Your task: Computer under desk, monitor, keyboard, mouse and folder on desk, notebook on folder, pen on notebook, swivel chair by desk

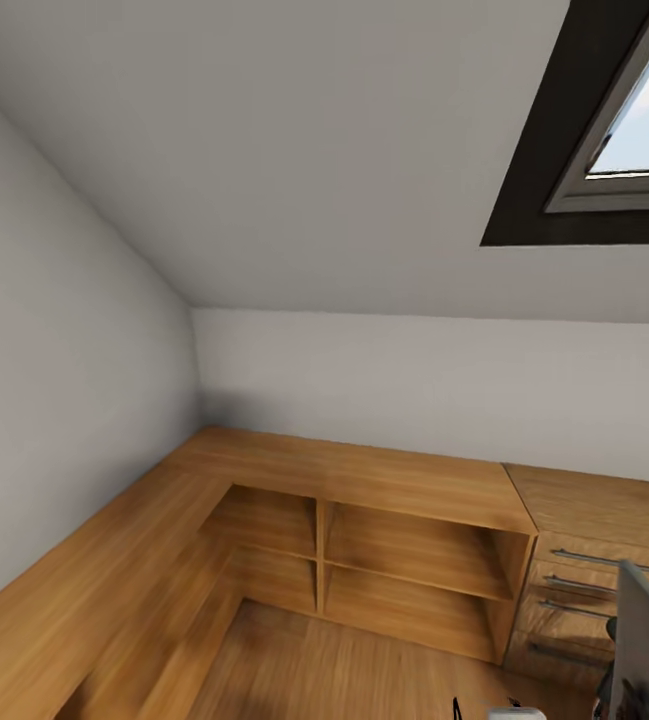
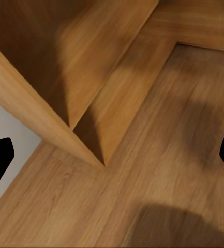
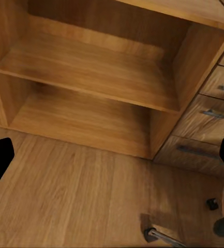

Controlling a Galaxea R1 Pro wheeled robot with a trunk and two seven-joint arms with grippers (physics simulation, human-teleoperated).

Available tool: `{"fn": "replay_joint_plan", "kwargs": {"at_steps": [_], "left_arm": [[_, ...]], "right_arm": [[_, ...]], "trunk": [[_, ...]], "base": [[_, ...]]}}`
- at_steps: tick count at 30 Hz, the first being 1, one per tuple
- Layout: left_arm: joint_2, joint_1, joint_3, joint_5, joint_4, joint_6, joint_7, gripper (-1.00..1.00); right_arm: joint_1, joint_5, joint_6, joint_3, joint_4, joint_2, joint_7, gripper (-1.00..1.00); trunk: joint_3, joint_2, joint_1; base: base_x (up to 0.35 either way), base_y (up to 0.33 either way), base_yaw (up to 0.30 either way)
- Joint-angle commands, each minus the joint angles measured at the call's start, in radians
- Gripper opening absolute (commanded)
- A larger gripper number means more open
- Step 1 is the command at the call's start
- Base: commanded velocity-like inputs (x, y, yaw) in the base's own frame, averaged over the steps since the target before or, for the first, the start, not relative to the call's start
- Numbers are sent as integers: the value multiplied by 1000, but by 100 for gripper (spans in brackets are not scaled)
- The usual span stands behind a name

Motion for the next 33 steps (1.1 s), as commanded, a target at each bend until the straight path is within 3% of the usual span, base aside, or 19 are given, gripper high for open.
{"fn": "replay_joint_plan", "kwargs": {"at_steps": [1,15,22,23,26,31,33], "left_arm": [[0,0,-8,1,0,0,9,100],[-10,0,-8,1,-6,-4,12,100],[11,0,-4,8,-31,-5,12,100],[37,0,-2,13,-34,-9,-19,100],[48,0,0,16,-34,-12,-54,100],[53,0,1,90,-34,-13,-68,100],[53,0,1,101,-33,-14,-68,100]], "right_arm": [[-1,0,0,8,1,0,-8,100],[-1,-1,0,9,1,1,-8,100],[-1,-1,0,8,1,3,24,100],[-1,-3,7,8,1,7,61,100],[-1,-5,11,6,3,18,66,100],[-1,-5,12,7,25,33,68,100],[-1,-5,11,7,27,35,69,100]], "trunk": [[1,-1,0],[15,-1,0],[21,-1,0],[22,-1,0],[21,-1,0],[15,-1,0],[11,-1,0]], "base": [[0,0,-227],[0,0,-227],[0,0,-227],[0,0,-250],[0,0,-241],[0,2,-116],[5,77,-30]]}}
